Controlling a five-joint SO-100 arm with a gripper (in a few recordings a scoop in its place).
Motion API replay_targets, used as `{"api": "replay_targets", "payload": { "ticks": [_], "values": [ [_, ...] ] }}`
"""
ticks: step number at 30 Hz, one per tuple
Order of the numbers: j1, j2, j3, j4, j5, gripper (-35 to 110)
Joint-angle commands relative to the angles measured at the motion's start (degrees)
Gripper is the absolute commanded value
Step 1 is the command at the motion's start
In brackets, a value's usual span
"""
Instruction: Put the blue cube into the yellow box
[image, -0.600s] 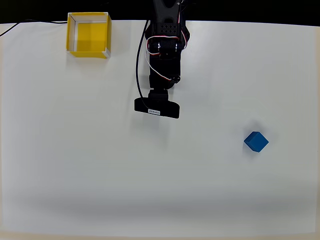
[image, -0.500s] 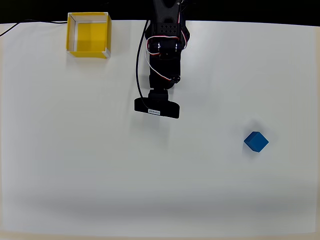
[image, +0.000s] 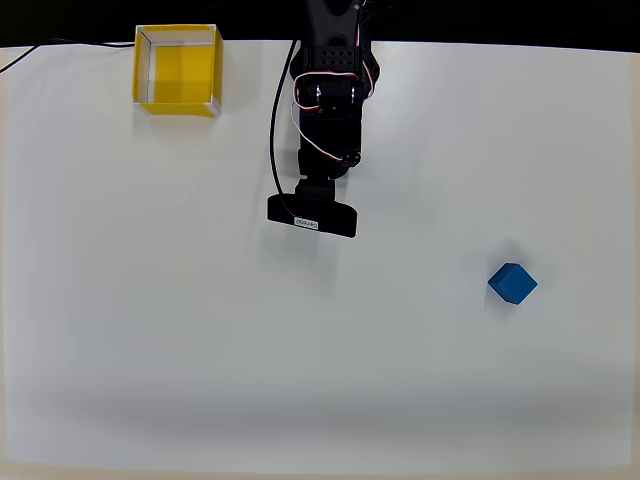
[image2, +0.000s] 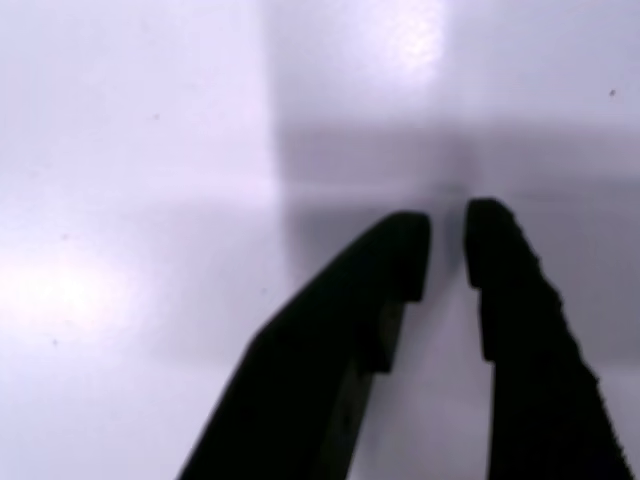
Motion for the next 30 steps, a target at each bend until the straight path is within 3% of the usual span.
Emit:
{"api": "replay_targets", "payload": {
  "ticks": [1,4,9,12,19,25,30],
  "values": [
    [-1.41,1.41,1.49,0.97,-3.6,0],
    [-1.67,-1.76,-0.53,-4.31,-4.66,3],
    [-1.14,-20.04,-12.04,-23.91,-4.22,16],
    [-0.88,-30.94,-17.23,-38.94,-2.37,25],
    [-2.55,-54.14,-19.51,-84.9,0.44,44],
    [-9.76,-69.79,-20.3,-111.01,-0.44,49],
    [-15.82,-76.46,-26.54,-113.2,0.35,51]
  ]
}}
